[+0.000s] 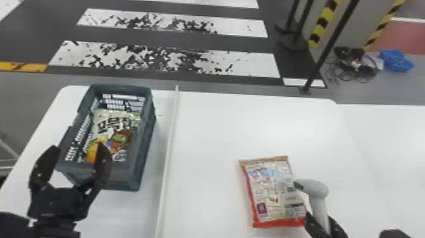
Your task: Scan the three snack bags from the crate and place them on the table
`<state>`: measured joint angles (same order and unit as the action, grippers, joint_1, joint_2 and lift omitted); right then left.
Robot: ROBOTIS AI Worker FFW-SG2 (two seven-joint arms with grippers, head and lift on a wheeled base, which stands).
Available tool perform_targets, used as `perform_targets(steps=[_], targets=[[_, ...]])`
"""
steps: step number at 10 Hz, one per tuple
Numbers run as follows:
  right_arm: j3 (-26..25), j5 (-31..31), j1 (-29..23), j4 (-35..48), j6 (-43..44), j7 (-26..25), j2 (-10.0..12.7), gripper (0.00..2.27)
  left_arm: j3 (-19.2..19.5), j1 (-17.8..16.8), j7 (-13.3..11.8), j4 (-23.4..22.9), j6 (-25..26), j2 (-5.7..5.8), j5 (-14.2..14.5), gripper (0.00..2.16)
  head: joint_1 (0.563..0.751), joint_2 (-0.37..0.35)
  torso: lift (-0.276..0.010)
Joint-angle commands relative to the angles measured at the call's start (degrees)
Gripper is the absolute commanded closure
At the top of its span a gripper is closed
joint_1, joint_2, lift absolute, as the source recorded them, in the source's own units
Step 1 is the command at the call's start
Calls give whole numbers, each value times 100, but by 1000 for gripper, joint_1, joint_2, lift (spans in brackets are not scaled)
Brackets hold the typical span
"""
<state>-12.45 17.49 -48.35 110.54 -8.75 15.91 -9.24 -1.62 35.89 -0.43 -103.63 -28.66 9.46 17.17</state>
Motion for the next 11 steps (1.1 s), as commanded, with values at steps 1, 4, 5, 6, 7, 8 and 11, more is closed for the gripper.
perform_targets(steps=[1, 4, 5, 6, 7, 8, 11], targets=[[24, 0, -17, -120, 35, 26, -8, 2189, -23, 58, 8, -96, -3, -6, -30, 76, 695, -78, -37], [138, 0, -17, -287, 175, 35, -78, 2189, -23, 137, 228, -368, 630, -14, -21, 76, 695, -78, -37], [173, 0, 1, -314, 193, 35, -96, 2189, 12, 199, 245, -658, 1263, -14, -21, 76, 695, -77, -37], [234, 0, 10, -340, 228, 35, -113, 2189, 12, 225, 280, -799, 1492, -23, -30, 76, 695, -78, -37], [287, 0, 36, -366, 245, 35, -122, 2189, 12, 260, 280, -852, 1509, -41, -56, 76, 695, -80, -37], [331, 0, 106, -463, 245, 35, -131, 2189, -14, 278, 324, -878, 1509, -50, -171, 76, 695, -76, -37], [349, -9, 265, -692, 228, 35, -166, 2189, -23, 278, 351, -878, 1474, -50, -223, 76, 695, -76, -37]])
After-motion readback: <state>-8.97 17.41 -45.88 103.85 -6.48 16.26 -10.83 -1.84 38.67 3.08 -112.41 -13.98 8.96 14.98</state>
